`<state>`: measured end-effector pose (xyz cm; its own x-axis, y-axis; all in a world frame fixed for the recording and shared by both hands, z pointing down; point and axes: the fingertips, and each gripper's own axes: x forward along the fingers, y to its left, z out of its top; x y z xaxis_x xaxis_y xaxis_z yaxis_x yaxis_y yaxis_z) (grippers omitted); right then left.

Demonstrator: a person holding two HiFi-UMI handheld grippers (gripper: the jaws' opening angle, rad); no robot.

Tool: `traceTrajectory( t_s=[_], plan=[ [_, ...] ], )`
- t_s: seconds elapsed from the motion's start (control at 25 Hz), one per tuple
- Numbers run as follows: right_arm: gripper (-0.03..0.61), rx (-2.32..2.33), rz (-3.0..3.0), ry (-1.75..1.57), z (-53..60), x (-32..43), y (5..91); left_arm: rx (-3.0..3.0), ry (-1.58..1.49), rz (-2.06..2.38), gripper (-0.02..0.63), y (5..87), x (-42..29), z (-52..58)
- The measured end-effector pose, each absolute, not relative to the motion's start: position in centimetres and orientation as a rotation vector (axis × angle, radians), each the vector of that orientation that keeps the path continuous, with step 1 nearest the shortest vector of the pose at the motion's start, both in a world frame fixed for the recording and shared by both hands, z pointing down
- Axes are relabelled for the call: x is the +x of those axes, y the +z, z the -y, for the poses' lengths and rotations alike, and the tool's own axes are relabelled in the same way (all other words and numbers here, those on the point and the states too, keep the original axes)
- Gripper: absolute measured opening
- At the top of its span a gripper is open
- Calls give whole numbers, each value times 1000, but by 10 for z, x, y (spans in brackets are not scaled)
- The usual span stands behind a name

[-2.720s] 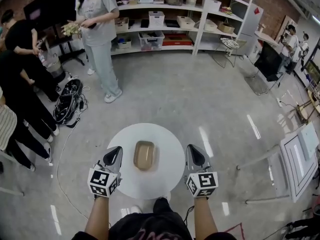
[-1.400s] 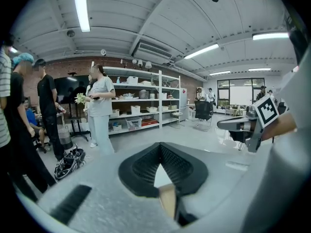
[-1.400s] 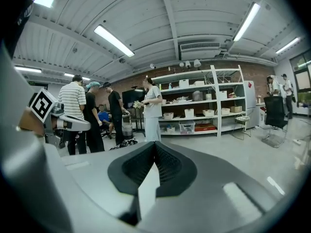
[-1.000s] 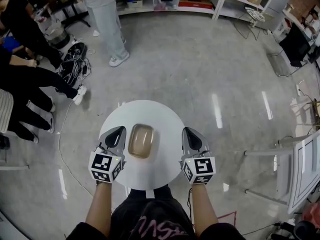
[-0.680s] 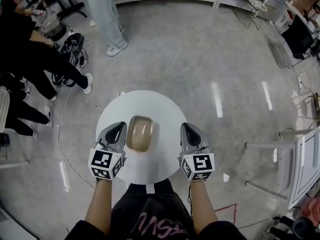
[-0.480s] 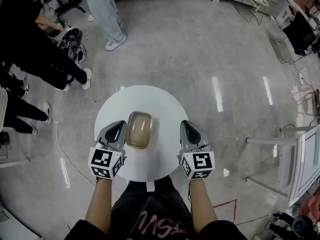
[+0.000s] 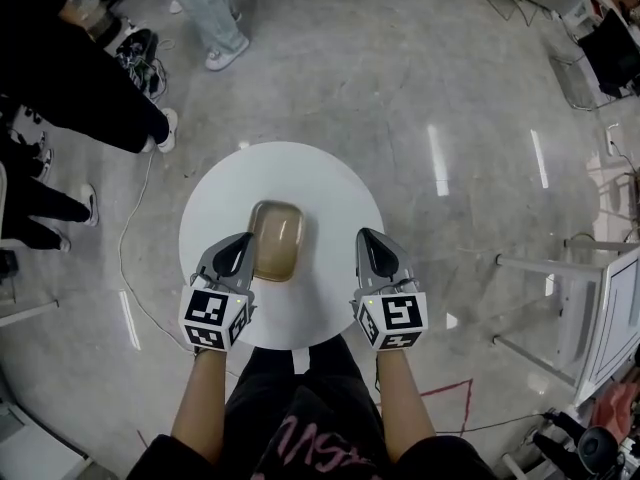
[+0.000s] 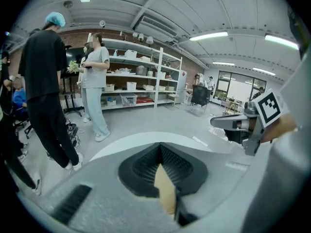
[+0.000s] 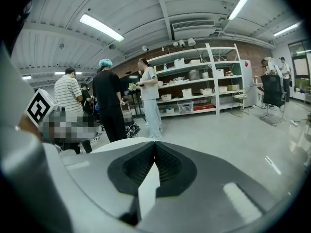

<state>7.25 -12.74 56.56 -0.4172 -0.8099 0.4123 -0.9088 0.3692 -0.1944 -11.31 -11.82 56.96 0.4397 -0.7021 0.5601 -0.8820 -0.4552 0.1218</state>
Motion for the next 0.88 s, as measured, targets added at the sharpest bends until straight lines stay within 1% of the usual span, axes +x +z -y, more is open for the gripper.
traceTrajectory(
  t_s=[0.12, 0.24, 0.36, 0.56, 0.64, 0.68, 0.88],
  plan=[
    [8, 1528, 2381, 589, 129, 73, 572, 2277, 626, 1348, 2, 579, -114, 117],
    [8, 1518, 2381, 594, 131, 70, 578, 2259, 646, 1346, 36, 587, -115, 119],
    [8, 1504, 2380, 606, 130, 70, 585, 2246, 675, 1319, 122, 598, -108, 119],
    [8, 1485, 2379, 621, 135, 79, 594, 2207, 731, 1277, 318, 618, -87, 123],
    [8, 1480, 2380, 622, 134, 80, 597, 2184, 767, 1272, 375, 627, -82, 123],
    [8, 1479, 2379, 623, 133, 81, 598, 2167, 787, 1273, 396, 632, -81, 122],
    [8, 1483, 2379, 629, 135, 81, 599, 2031, 879, 1245, 423, 654, -81, 120]
  ],
)
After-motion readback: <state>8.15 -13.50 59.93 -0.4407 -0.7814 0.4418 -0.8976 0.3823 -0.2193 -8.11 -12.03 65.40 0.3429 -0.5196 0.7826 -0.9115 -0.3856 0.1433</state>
